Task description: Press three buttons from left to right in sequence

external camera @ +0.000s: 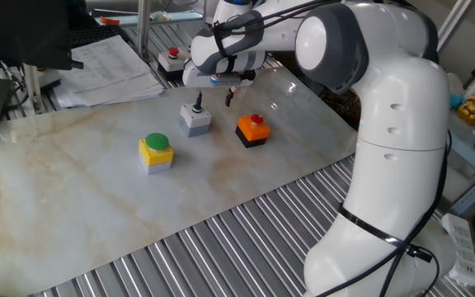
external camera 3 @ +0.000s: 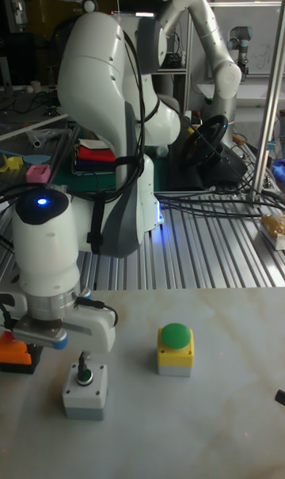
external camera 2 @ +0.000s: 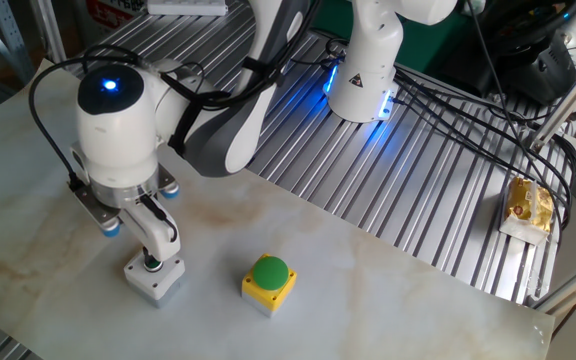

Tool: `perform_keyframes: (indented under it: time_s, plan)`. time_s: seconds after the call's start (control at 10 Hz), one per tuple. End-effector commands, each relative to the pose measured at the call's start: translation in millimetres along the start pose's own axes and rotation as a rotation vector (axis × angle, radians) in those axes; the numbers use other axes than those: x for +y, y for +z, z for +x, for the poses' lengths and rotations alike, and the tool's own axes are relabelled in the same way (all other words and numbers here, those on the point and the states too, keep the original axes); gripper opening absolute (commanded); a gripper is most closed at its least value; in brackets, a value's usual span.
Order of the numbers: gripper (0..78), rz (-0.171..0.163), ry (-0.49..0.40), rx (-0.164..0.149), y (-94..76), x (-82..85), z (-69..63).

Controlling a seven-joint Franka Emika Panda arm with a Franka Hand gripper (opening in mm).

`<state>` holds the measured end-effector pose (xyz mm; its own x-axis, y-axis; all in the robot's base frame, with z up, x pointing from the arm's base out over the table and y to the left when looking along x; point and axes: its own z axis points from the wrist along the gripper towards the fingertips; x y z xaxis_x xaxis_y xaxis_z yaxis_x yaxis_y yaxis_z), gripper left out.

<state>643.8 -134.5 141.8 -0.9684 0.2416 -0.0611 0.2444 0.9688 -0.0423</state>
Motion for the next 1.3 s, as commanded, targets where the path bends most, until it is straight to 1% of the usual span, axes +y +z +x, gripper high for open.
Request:
perform_keyframes:
  time_s: [0.1, 0.4, 0.6, 0.8, 1.0, 1.1, 1.2, 1.3]
  plan:
    - [77.4, -0.001, 0.002, 0.003, 3.2, 0.5, 0.4]
    - [77.4, -0.001, 0.005, -0.002, 11.1, 2.0, 1.8]
    - [77.4, -0.002, 0.007, -0.005, 13.6, 2.4, 2.1]
    - [77.4, -0.002, 0.009, -0.006, 12.3, 2.1, 2.1]
    - [77.4, 0.0, 0.009, -0.002, 3.5, 0.5, 2.4]
    - [77.4, 0.005, 0.007, 0.011, -12.7, -3.3, 3.0]
    - [77.4, 0.005, 0.007, 0.012, -14.5, -3.8, 3.2]
    - [77.4, 0.007, 0.006, 0.022, -28.2, -8.0, 3.7]
